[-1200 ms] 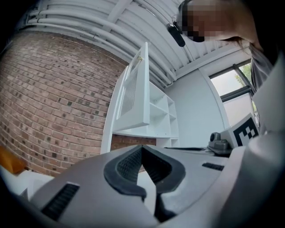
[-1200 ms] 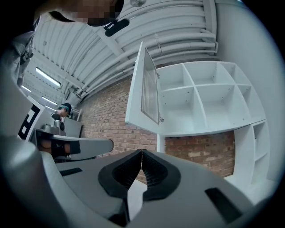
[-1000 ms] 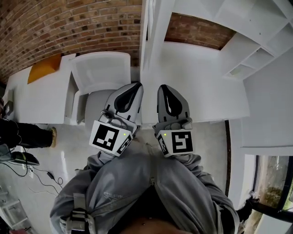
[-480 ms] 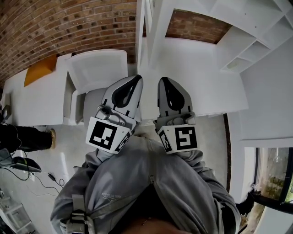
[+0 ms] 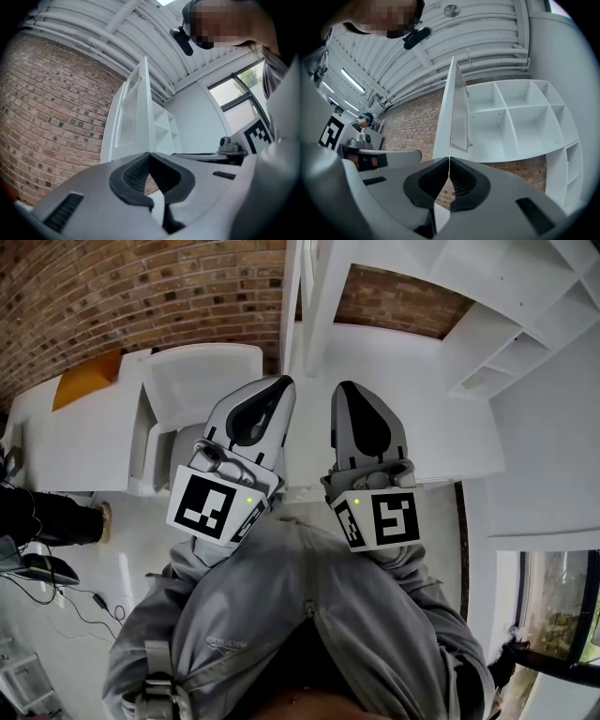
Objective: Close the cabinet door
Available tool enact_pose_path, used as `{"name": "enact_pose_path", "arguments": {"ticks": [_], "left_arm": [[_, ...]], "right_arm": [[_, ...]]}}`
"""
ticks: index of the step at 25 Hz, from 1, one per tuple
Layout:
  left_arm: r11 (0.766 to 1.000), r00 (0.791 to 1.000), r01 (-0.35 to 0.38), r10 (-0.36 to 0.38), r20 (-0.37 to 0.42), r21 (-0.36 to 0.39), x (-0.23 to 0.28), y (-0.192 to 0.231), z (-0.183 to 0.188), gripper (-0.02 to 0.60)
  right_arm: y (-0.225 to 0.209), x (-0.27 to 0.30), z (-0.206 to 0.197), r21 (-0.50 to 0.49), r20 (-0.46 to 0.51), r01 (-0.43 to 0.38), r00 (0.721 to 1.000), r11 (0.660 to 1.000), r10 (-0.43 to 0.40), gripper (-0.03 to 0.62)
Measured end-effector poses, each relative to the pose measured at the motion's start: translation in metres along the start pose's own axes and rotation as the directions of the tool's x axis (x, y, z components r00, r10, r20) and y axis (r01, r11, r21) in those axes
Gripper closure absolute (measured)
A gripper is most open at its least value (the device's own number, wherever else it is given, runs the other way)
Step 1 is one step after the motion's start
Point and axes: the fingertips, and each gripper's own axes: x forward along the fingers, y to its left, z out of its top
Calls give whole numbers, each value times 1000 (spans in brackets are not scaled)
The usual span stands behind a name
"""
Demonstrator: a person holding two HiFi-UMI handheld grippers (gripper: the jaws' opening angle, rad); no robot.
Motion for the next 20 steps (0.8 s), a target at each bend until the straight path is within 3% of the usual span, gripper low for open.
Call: {"name": "enact_pose_path", "arguments": {"ticks": [10,18,20], "left_arm": [[997,998,14,-18,53,74,8,6,38,577],[994,993,13,-26,113,111,14,13,66,577],[992,991,11,-27,131,123,17,16,75,577]], "right_arm": [[-2,19,60,-87,101,-46,993,995,55,566],[9,31,92,-102,140,-123,981,987,136,562],[11,35,100,-101,148,-133,978,986,147,526]]}}
